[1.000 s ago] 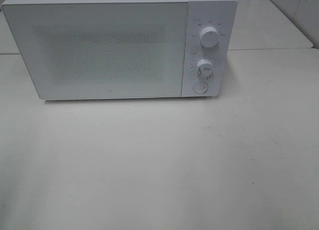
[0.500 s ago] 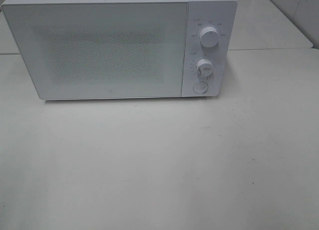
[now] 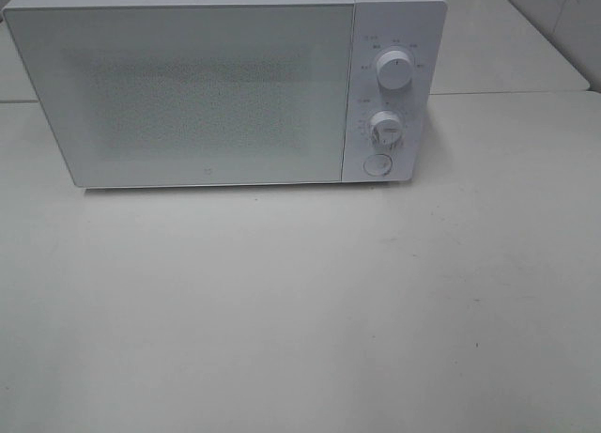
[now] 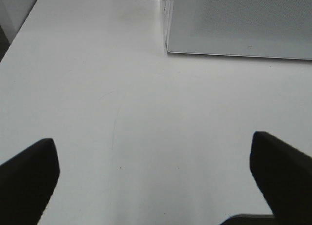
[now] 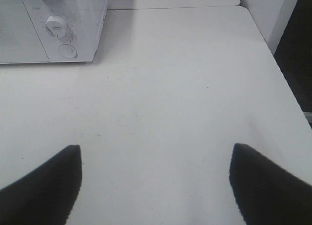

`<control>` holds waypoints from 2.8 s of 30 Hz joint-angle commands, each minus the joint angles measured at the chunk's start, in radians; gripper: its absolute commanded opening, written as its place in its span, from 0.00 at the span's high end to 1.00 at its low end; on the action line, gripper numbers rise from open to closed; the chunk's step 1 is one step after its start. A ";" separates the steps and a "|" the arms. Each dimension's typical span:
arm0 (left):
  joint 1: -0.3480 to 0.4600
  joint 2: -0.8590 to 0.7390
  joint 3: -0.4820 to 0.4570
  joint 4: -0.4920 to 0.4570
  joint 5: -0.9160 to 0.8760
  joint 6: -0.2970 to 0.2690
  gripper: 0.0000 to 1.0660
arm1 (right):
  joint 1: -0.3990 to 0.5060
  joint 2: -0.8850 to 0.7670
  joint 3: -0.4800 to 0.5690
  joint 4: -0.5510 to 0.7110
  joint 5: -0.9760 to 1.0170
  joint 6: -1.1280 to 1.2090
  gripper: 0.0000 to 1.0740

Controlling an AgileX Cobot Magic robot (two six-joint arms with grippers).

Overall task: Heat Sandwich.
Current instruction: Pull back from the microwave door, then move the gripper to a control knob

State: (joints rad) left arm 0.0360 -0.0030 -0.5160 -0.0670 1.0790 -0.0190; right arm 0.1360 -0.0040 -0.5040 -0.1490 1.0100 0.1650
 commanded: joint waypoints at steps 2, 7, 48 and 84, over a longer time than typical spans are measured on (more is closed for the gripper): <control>0.000 -0.025 0.001 -0.003 -0.006 -0.001 0.06 | -0.005 -0.022 0.001 0.002 -0.013 -0.008 0.30; 0.002 -0.025 0.001 -0.003 -0.006 -0.001 0.06 | -0.005 -0.022 0.001 0.002 -0.013 -0.008 0.30; 0.001 -0.024 0.001 -0.003 -0.006 -0.001 0.06 | -0.005 -0.022 0.001 -0.002 -0.013 -0.007 0.30; 0.001 -0.024 0.001 -0.003 -0.006 -0.001 0.06 | -0.005 0.569 0.046 -0.005 -0.636 0.004 0.24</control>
State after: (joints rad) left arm 0.0390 -0.0040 -0.5160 -0.0680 1.0790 -0.0190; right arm 0.1350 0.5390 -0.4640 -0.1500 0.4370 0.1660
